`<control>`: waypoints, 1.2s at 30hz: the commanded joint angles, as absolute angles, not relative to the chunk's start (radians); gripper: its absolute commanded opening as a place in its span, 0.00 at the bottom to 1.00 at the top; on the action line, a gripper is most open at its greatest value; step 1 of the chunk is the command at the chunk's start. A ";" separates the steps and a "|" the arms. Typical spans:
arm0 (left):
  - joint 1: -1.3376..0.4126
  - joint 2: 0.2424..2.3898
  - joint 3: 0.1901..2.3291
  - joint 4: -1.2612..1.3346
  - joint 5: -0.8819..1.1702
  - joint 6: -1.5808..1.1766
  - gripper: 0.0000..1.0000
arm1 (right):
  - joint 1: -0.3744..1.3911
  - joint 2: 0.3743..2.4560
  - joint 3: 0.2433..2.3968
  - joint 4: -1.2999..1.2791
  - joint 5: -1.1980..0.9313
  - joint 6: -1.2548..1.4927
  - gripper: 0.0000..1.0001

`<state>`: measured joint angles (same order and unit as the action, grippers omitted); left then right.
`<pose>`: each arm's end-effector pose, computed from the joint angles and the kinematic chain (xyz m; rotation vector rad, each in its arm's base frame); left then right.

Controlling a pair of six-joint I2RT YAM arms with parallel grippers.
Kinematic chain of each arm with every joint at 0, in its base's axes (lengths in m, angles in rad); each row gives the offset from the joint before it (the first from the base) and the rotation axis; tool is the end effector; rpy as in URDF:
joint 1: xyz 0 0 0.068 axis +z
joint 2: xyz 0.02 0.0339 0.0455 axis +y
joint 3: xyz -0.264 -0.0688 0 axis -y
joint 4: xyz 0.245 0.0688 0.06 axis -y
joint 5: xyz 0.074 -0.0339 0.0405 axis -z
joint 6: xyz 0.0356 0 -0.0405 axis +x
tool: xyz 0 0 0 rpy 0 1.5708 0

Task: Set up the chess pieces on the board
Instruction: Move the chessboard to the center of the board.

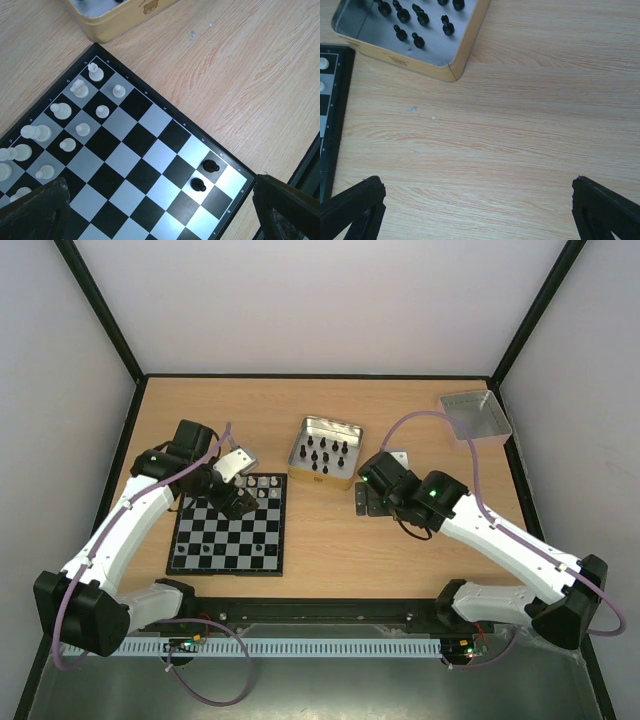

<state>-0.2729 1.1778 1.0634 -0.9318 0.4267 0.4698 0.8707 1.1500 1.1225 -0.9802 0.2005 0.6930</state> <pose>0.2102 -0.0741 0.2969 1.0597 2.3139 -0.4807 0.1451 0.1613 0.3156 -0.1544 2.5803 0.3421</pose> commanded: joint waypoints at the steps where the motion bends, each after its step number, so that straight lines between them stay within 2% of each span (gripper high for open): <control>1: -0.275 1.178 1.058 -0.931 0.423 0.456 0.99 | 0.874 1.162 1.140 -0.981 0.251 0.688 0.97; 11: -0.275 1.181 1.059 -0.932 0.379 0.438 0.99 | 0.874 1.162 1.150 -0.961 0.245 0.677 0.97; 15: -0.275 1.174 1.059 -0.928 0.347 0.422 0.99 | 0.874 1.211 1.164 -0.996 0.301 0.724 0.97; 18: -0.275 1.168 1.046 -0.902 0.292 0.399 0.99 | 0.874 1.246 1.193 -0.991 0.223 0.678 0.97; 23: -0.247 1.152 0.992 -0.864 0.210 0.411 0.99 | 0.874 1.318 1.251 -0.947 0.216 0.641 0.97; 26: -0.135 1.181 1.000 -0.887 0.244 0.436 0.96 | 0.870 1.429 1.323 -0.951 0.221 0.603 0.97; 29: 0.038 1.212 1.024 -0.908 0.328 0.478 0.94 | 0.839 1.565 1.415 -0.948 0.139 0.577 1.00; 32: 0.192 1.244 1.051 -0.922 0.377 0.505 0.92 | 0.796 1.711 1.532 -0.947 0.083 0.559 0.97; 36: 0.308 1.260 1.053 -0.926 0.386 0.535 0.92 | 0.709 1.862 1.698 -0.963 -0.005 0.561 0.93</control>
<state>0.2264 1.2499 1.0286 -0.8883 0.3378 0.4873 0.7834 1.7748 1.5700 -0.9466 0.0807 0.5831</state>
